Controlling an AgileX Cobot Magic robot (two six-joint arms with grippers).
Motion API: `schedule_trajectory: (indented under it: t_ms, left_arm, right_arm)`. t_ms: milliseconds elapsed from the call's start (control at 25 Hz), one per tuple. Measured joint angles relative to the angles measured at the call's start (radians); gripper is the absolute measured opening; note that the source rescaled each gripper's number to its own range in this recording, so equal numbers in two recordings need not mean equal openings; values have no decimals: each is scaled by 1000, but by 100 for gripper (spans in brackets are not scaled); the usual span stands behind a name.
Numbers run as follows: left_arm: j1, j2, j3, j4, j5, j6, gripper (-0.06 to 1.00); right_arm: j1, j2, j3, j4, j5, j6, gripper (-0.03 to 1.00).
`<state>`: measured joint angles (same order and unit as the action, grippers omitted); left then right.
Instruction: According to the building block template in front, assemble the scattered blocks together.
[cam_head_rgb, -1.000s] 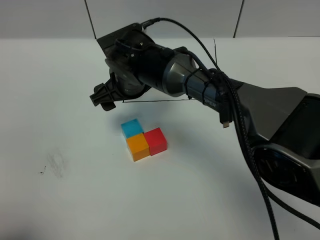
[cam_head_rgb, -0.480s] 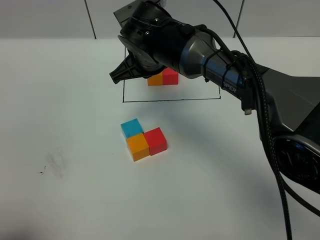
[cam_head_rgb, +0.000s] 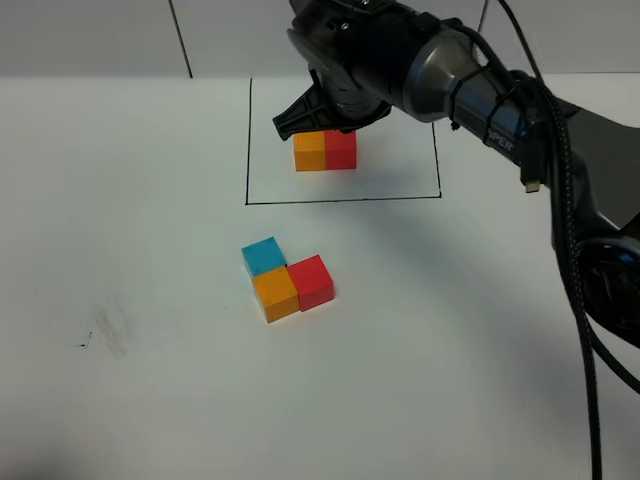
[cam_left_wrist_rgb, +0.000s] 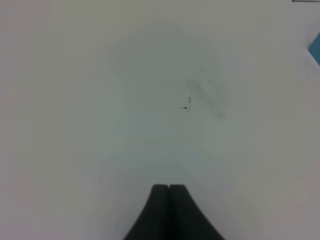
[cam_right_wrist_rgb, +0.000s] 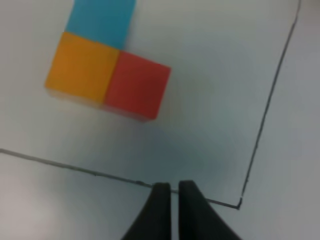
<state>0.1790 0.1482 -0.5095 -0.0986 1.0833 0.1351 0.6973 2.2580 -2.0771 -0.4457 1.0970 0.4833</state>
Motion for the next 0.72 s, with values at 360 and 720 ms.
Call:
schedule_trajectory:
  t_ms: [360,720]
  left_arm:
    - [0,0,0,0,0,0,0]
    - [0,0,0,0,0,0,0]
  right_arm:
    - [-119,-80,7,3,55,-76,0]
    - [-251,-239,235,25,19,-94,0]
